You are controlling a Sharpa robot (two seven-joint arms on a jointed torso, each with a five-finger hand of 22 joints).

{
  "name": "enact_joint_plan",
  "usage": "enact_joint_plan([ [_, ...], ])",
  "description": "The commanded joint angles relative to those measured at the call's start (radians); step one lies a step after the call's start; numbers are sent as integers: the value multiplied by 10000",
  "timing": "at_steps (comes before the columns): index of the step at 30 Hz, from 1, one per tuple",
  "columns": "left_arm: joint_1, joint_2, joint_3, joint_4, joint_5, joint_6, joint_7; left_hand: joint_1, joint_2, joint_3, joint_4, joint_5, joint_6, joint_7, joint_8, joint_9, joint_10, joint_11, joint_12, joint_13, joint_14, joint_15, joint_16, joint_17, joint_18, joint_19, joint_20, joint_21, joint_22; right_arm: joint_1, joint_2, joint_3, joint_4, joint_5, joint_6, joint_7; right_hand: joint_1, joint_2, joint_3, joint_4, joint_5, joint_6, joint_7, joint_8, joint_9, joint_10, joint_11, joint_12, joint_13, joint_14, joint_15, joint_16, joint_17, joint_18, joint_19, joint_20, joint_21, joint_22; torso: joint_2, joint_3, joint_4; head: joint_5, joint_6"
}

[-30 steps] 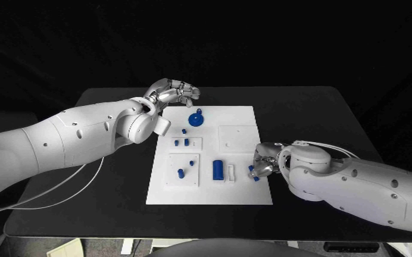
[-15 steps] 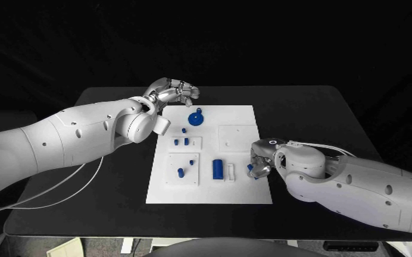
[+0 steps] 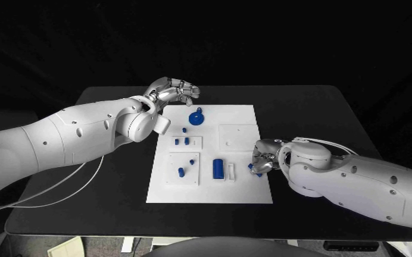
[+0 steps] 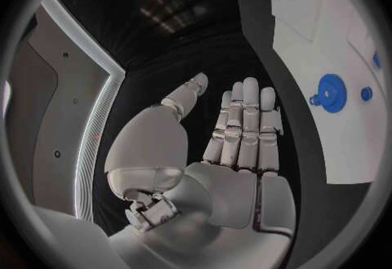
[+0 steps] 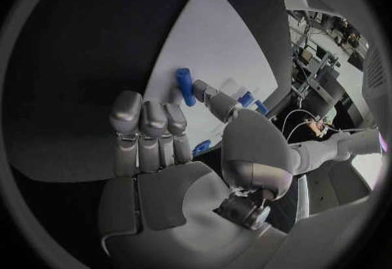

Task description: Assemble the parts on the task board

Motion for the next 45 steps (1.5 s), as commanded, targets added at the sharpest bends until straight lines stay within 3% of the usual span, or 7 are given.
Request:
enact_joint_plan([
  [1,3,11,7,17,-18,126,41,-91,-12,12,64,-33,-67,21,41,-15,-22,8,28,-16,38,3,-63,13,101,4,12,-63,16,-162,-62,-141,48,1333,61,140,179,387,118,-159,290,-89,174,89,-3855,-23,-44,-26,261,42,6,-43,-7,999,23,29,1,134,4,6,4,15,16],
  [10,3,29,7,21,-18,134,42,-87,-15,13,62,-32,-68,21,42,-15,-22,8,28,-16,39,3,-66,18,102,4,12,-66,20,-12,-134,-96,209,1753,-389,138,15,370,13,-279,413,7,146,132,-3863,3,-70,-7,257,56,-18,-48,-10,999,69,24,10,120,2,1,-6,16,30],
  [17,3,28,7,25,-18,136,37,-86,-15,14,62,-33,-68,21,42,-15,-22,8,28,-16,40,3,-67,20,102,5,12,-68,22,2,-41,-50,280,2878,-1075,255,-176,259,-191,-244,359,35,141,146,-3865,18,-78,7,259,62,-27,-48,-10,999,101,23,14,111,3,-4,1,17,39],
  [24,3,40,7,35,-20,150,36,-84,-16,15,62,-32,-67,21,43,-15,-21,8,29,-16,41,3,-68,22,102,5,12,-69,23,3,150,48,99,3460,-1231,244,-311,131,-476,-217,437,8,128,131,-3882,-136,-92,-178,158,31,-49,-106,-33,999,75,-25,-52,73,6,-10,6,-1,53],
  [35,4,43,7,37,-21,154,33,-82,-15,16,63,-33,-64,20,46,-14,-20,7,29,-17,43,2,-71,27,102,7,12,-72,28,3,391,51,71,3849,-995,183,-468,50,-858,-105,376,16,116,134,-3896,-135,-105,-159,163,38,-63,-130,-35,999,90,-64,-97,47,2,-8,-1,4,49],
  [45,4,43,7,29,-29,183,27,-87,-15,15,69,-34,-64,20,48,-15,-21,8,29,-18,44,3,-75,32,102,9,13,-77,34,2,556,50,-36,4036,-1095,221,-555,-16,-1041,79,181,38,104,141,-3909,-145,-117,-159,159,36,-75,-142,-27,999,80,-84,-129,41,4,-2,-3,-4,39],
])
